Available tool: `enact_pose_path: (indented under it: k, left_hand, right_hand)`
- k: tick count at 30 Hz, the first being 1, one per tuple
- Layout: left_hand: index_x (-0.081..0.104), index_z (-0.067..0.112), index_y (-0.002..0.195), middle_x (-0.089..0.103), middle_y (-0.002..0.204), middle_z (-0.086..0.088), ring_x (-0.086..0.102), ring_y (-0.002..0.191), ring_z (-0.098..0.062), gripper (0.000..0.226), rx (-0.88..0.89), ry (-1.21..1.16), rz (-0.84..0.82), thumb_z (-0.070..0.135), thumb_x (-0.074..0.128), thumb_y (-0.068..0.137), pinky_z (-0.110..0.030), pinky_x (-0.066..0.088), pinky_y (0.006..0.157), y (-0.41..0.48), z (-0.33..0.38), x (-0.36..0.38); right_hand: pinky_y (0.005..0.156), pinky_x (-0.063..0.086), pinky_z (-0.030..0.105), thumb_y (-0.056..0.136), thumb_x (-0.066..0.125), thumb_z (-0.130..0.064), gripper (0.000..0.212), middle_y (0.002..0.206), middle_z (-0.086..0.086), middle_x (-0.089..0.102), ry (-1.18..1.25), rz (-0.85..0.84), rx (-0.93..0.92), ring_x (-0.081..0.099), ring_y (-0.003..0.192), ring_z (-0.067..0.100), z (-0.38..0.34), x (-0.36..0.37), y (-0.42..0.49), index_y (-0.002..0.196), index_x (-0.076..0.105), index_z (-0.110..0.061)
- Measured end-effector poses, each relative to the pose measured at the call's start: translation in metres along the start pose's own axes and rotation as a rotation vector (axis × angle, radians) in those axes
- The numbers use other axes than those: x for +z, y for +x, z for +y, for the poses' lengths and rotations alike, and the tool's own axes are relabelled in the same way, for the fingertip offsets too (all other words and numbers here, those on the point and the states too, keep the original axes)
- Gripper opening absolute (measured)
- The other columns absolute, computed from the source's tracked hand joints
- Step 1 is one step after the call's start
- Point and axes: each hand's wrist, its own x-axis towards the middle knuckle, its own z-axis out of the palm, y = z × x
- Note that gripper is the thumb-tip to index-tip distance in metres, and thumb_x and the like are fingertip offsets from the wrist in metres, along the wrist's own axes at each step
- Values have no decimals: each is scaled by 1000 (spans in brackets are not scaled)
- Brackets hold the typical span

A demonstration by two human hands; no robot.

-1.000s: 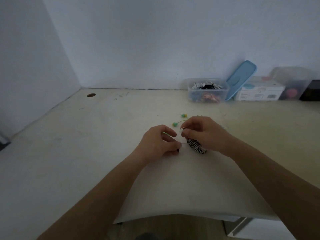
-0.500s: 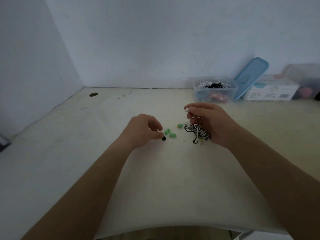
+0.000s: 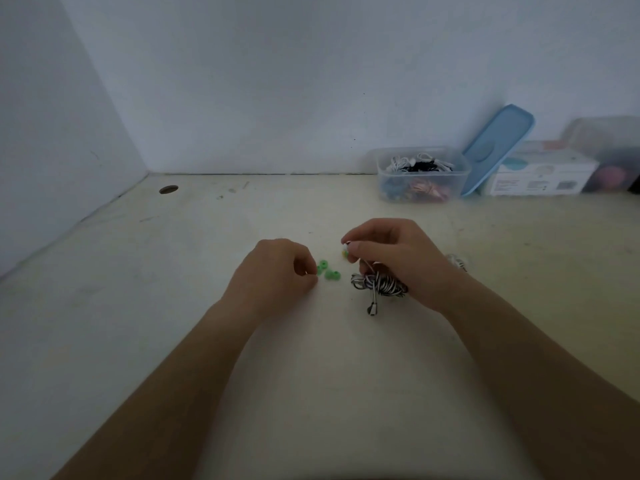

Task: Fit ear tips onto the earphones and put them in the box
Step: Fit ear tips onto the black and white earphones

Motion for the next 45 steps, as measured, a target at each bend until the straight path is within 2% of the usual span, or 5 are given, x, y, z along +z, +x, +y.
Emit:
enact_pose_path:
  k: [5,10,17,25,45]
  left_hand:
    - [75,30,77,64,76,15,58,70,-2,10,22,-11,44,21,73,80,-27,52,71,0,2,-2]
    - [73,30,73,67,72,17,60,68,3,11,20,-135,102,20,76,78,-7,41,60,-3,1,-6]
    - [75,14,89,75,79,-1,70,70,-14,7,-112,-724,117,9,73,85,-23,57,64,-6,20,-11]
    - [72,5,95,76,87,-8,72,77,-14,19,-325,-1471,-67,-8,60,88,-18,58,73,4,32,-3]
    - [70,0,95,76,92,-14,74,87,-22,19,-138,-1419,-89,-11,64,81,-21,57,76,-2,29,4]
  right_hand:
    - [66,53,26,88,70,-7,7,77,9,75,-120,-4,-33,65,61,16,3,2,-1,93,74,-9]
    - [70,56,28,88,71,-9,7,77,8,75,-151,2,-32,68,64,16,6,0,-4,93,74,-11]
    - [70,59,28,86,73,-6,7,76,7,76,-205,-10,-81,73,67,21,13,7,-9,91,73,-11]
    - [69,57,28,91,66,0,9,83,13,76,42,70,-39,74,71,25,12,5,-6,99,68,-3]
    - [69,57,26,87,70,-3,8,82,10,73,30,91,-112,68,69,17,7,1,-7,94,71,-6]
